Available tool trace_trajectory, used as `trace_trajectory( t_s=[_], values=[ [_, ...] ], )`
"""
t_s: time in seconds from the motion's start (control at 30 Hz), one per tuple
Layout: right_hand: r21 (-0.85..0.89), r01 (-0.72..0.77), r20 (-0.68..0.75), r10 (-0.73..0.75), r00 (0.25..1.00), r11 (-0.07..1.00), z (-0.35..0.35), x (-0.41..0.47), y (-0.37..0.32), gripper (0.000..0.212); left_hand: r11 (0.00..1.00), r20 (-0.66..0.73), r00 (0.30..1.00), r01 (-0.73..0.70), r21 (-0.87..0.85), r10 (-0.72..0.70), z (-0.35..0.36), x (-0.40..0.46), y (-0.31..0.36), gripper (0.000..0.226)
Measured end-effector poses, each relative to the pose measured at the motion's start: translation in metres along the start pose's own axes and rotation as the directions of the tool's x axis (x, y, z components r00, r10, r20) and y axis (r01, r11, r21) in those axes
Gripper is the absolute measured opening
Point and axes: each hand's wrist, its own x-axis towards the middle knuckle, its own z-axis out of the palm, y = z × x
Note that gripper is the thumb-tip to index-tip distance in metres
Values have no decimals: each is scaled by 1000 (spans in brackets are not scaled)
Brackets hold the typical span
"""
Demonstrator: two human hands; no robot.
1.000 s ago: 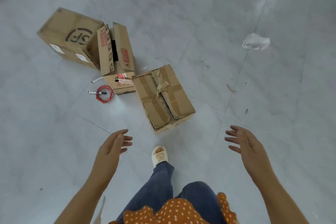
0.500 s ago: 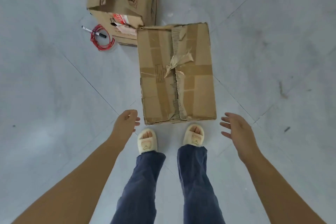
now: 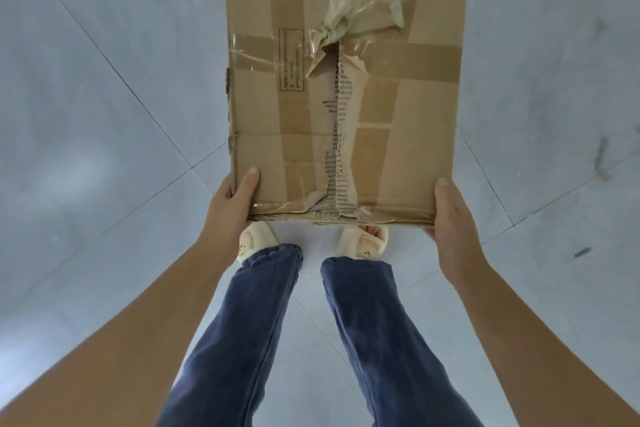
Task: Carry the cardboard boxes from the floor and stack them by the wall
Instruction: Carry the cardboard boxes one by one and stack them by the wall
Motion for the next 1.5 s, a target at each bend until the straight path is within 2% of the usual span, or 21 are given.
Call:
trace_trajectory(
  t_s=[0.13,0.37,0.5,0.67,0.77,0.93,1.1,1.27,1.4,1.43,1.5],
  values=[
    [-37,11,-40,-12,999,999,-23,-41,-32,23,1000,-29,1000,9,-1,-9,-7,-43,18,15],
    [50,-9,-77,13,997,999,-41,-106,-90,17,991,-103,994,6,-133,-20,-19,-104,63,12],
    [183,-171,-10,176,984,968,-34,-111,-114,34,989,-16,995,95,-115,-97,-20,-111,80,17],
    [157,-190,-53,200,978,969,-31,-116,-131,30,978,11,993,120,-169,-119,-23,-114,90,8],
    [110,-148,-62,156,986,983,-27,-130,-142,27,971,0,992,122,-206,-125,-36,-132,88,6],
    [54,-91,-1,91,996,994,-19,-178,-164,9,941,-61,981,156,-301,-183,-76,-190,76,32],
    [-94,-11,108,21,994,996,3,-247,-207,13,903,-123,978,101,-418,-166,-138,-260,73,40],
    [-234,140,264,-76,962,962,60,-338,-245,13,823,-186,968,33,-567,-166,-220,-342,60,47],
    [-285,256,364,-143,920,924,122,-408,-254,40,726,-255,948,-40,-686,-189,-285,-388,35,47],
    [-287,287,391,-162,906,914,137,-424,-254,39,701,-273,943,-64,-711,-191,-301,-396,28,47],
    [-290,333,423,-192,886,897,169,-453,-251,23,657,-297,935,-99,-747,-196,-334,-413,14,46]
  ],
)
